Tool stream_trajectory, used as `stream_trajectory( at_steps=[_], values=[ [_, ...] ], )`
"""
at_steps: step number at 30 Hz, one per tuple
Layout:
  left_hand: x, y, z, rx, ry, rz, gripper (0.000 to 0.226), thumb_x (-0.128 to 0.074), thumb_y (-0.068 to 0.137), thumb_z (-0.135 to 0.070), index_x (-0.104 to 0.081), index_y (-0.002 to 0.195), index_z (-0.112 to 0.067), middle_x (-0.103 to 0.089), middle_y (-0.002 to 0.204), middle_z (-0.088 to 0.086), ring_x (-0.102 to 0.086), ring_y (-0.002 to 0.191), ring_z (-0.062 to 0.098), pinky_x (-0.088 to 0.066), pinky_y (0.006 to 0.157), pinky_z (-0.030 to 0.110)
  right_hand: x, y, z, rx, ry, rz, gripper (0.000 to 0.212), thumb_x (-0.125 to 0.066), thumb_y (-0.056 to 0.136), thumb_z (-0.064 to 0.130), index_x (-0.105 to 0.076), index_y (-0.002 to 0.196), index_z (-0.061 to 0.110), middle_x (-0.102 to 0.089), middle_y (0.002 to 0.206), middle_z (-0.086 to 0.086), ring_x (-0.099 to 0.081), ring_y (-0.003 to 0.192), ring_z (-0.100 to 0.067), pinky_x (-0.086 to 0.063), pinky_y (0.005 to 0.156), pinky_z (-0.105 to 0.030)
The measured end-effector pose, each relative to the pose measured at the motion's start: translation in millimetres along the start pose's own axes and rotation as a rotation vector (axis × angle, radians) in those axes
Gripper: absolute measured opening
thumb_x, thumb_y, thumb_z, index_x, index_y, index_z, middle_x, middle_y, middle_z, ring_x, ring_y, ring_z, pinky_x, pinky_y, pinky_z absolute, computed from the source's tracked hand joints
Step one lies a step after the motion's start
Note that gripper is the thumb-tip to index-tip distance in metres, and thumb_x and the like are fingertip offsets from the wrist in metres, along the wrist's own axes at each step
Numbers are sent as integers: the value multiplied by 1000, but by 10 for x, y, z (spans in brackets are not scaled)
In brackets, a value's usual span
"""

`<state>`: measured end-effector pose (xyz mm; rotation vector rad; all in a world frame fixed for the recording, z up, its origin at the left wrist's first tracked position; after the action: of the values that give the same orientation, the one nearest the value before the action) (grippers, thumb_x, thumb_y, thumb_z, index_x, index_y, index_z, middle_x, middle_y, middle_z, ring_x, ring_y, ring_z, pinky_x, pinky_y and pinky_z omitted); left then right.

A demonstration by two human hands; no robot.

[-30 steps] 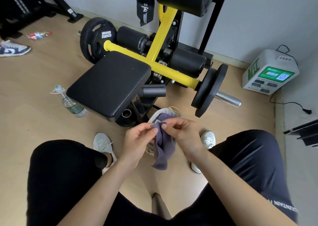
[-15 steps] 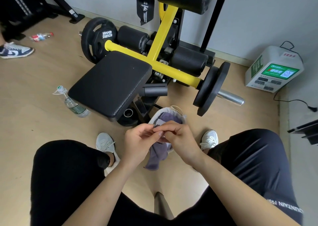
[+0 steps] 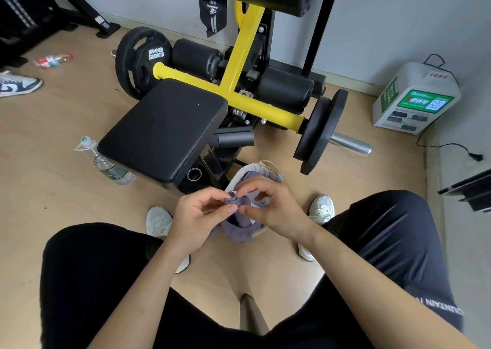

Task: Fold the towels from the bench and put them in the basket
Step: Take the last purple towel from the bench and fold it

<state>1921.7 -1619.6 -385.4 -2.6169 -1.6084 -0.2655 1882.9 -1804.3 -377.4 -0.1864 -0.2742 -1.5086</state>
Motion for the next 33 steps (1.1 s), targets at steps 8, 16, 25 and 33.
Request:
stream_trajectory(
  at_steps=[8, 16, 25, 33],
  values=[
    [118, -45, -55, -43, 47, 17, 12, -76, 84, -14, -76, 90, -25, -78, 87, 1, -74, 80, 12, -56, 72, 20, -111, 30, 1, 9, -153, 124, 13, -81, 81, 12, -69, 84, 8, -64, 80, 12, -55, 82, -2, -38, 78, -8],
    [387, -33, -29, 7, 45, -145, 21, -75, 87, 1, -73, 85, -20, -76, 83, -9, -70, 79, 4, -55, 74, 16, -11, 22, -205, -133, -302, 228, 12, -81, 81, 22, -69, 84, 22, -55, 83, 22, -47, 89, 12, -33, 78, -7],
    [640, -58, -99, -4, 94, -337, 20, -69, 92, -3, -69, 91, -23, -74, 80, -21, -69, 76, -3, -52, 69, 9, 138, 15, -385, -205, -562, 279, 7, -76, 80, 24, -74, 87, 23, -65, 77, 16, -55, 78, -5, -40, 82, -20],
    [880, -78, 2, 30, 41, -508, 26, -72, 93, -8, -73, 88, -34, -74, 82, -18, -67, 82, 1, -52, 76, 11, 465, -20, -559, -252, -932, 188, 14, -70, 84, 31, -74, 98, 30, -59, 103, 4, -39, 108, -22, -28, 83, -36]
  ],
)
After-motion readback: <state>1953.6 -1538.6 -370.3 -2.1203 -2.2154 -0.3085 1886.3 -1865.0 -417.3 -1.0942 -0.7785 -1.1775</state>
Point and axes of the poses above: each hand's wrist, its own y-axis towards the middle knuckle, its own x-axis out of the back of the hand, z = x × y, the point moved 3 cm from there along y, towards the middle knuckle
